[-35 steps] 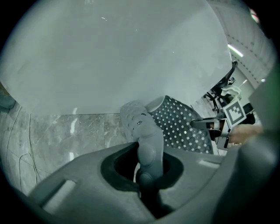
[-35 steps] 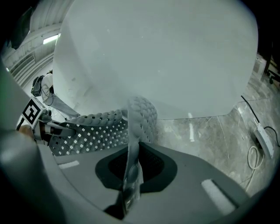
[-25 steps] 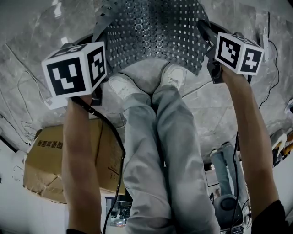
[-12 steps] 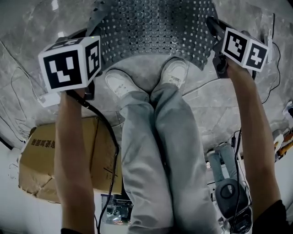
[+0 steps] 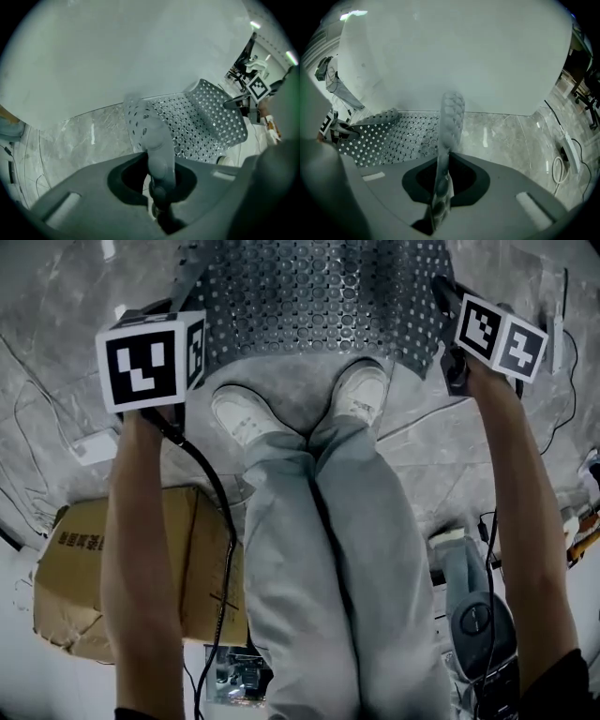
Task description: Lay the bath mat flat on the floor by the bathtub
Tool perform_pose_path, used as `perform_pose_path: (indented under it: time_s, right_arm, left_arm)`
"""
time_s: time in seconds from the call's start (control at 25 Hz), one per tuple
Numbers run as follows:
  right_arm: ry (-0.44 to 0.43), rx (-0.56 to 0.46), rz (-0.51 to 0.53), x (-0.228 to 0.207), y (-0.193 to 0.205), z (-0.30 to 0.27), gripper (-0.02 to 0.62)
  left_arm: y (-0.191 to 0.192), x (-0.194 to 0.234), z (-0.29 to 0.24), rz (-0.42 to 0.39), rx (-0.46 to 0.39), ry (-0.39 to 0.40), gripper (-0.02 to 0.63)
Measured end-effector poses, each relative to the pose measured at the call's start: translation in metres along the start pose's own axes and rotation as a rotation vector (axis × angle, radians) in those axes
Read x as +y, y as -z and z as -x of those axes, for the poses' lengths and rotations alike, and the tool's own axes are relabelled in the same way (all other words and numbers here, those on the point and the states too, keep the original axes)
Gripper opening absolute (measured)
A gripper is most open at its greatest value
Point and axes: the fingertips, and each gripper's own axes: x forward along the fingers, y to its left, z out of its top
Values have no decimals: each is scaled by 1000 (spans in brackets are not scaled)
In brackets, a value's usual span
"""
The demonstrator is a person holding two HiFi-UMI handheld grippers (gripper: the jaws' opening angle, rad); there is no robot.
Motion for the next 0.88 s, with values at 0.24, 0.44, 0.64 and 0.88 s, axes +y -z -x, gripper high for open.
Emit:
perform_pose_path:
  time_s: [0.24,0.44,0.64,0.88]
  right_arm:
    - [64,40,15,-17,19,-18,21]
    - [100,51,35,-28,26,-26,21]
    - [137,86,71,-44,34,-30,21]
    - [166,99,61,-61,38,-34,23]
  left_arm:
    - [20,17,-20,-27,26,-53,28]
    - [36,35,-34,-71,47,-108,29]
    - [45,52,-47,11,59,-125,31]
    - [68,86,-56,-143,195,-256,31]
